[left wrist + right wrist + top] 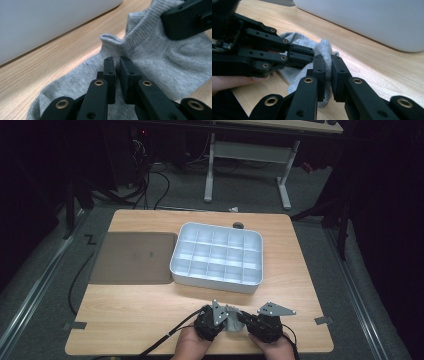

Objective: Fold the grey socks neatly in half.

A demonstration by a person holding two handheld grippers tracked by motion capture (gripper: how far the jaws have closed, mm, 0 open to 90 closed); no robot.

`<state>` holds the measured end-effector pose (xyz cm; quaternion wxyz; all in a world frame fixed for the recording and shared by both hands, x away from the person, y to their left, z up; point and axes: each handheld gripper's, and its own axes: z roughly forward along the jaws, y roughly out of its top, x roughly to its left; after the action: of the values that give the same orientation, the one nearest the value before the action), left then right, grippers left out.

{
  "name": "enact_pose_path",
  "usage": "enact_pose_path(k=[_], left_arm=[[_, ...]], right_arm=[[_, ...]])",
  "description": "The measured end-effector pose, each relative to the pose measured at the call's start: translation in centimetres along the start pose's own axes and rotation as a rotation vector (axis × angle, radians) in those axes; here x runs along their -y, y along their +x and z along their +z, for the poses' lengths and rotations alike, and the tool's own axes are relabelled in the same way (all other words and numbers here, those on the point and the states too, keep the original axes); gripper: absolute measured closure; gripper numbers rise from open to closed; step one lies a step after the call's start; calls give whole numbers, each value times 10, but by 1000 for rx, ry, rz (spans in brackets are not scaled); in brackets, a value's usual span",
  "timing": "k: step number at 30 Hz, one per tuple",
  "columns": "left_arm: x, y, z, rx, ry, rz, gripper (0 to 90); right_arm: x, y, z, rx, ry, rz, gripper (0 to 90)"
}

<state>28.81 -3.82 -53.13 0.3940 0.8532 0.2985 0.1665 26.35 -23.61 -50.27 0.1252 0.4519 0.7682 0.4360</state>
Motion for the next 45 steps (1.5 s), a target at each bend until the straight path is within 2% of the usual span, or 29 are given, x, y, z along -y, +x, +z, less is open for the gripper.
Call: enact_pose_path(k=[5, 8, 9, 10, 11, 12, 13, 14, 16, 17, 19, 21, 22, 24, 28, 31, 32, 33, 34, 35, 41, 45], left_arm=[[0, -4, 0, -5, 0, 20, 839], [-2, 1, -7, 1, -15, 5, 748], [-2, 10, -20, 3, -78, -35, 722], [-1, 19, -32, -3, -118, -65, 704], [1, 28, -41, -10, -139, -92, 682], [1, 28, -41, -10, -139, -92, 664], [3, 36, -48, -7, -149, -123, 664], [12, 51, -59, 10, -150, -180, 636], [20, 57, -63, 48, -120, -205, 603], [23, 57, -62, 59, -104, -198, 571], [30, 51, -54, 57, -58, -156, 543], [34, 50, -46, 58, -32, -173, 550], [34, 50, -46, 58, -32, -173, 568], [36, 52, -44, 59, -48, -206, 641], [38, 56, -46, 54, -48, -212, 779], [40, 59, -49, 82, -56, -250, 829], [41, 61, -49, 96, -66, -267, 830], [41, 61, -49, 96, -66, -267, 830], [44, 63, -52, 121, -82, -304, 831], [46, 63, -53, 131, -87, -319, 831], [47, 61, -59, 160, -116, -345, 835], [46, 58, -58, 182, -119, -342, 835]], right_arm=[[-2, 2, -3, -18, -19, 17, 843], [-2, 2, -3, -13, -27, 12, 846], [-2, 0, -5, -7, -31, 16, 846], [-2, -1, -6, -4, -33, 19, 846], [-2, -2, -6, -1, -35, 21, 846], [-2, -2, -6, -1, -35, 21, 846], [-2, -3, -7, 2, -34, 25, 847], [-1, -5, -6, 3, -31, 28, 846], [-1, -5, -4, 5, -26, 29, 846], [0, -4, -3, 7, -22, 24, 846], [0, -3, -2, 5, -17, 19, 845], [0, -2, -1, 11, -16, 12, 845], [0, -2, -1, 11, -16, 12, 845], [0, -2, -1, 15, -13, 12, 845], [0, -3, -1, 17, -13, 17, 845], [-1, -3, 0, 22, -7, 25, 845], [-2, -2, 0, 25, -4, 16, 844], [-3, -1, 1, 28, -3, 13, 844], [-3, 1, 1, 30, 0, 12, 844], [-5, 2, 1, 29, 0, 6, 844], [-12, 16, 6, 64, 16, -43, 843], [-16, 21, 10, 68, 23, -51, 843]])
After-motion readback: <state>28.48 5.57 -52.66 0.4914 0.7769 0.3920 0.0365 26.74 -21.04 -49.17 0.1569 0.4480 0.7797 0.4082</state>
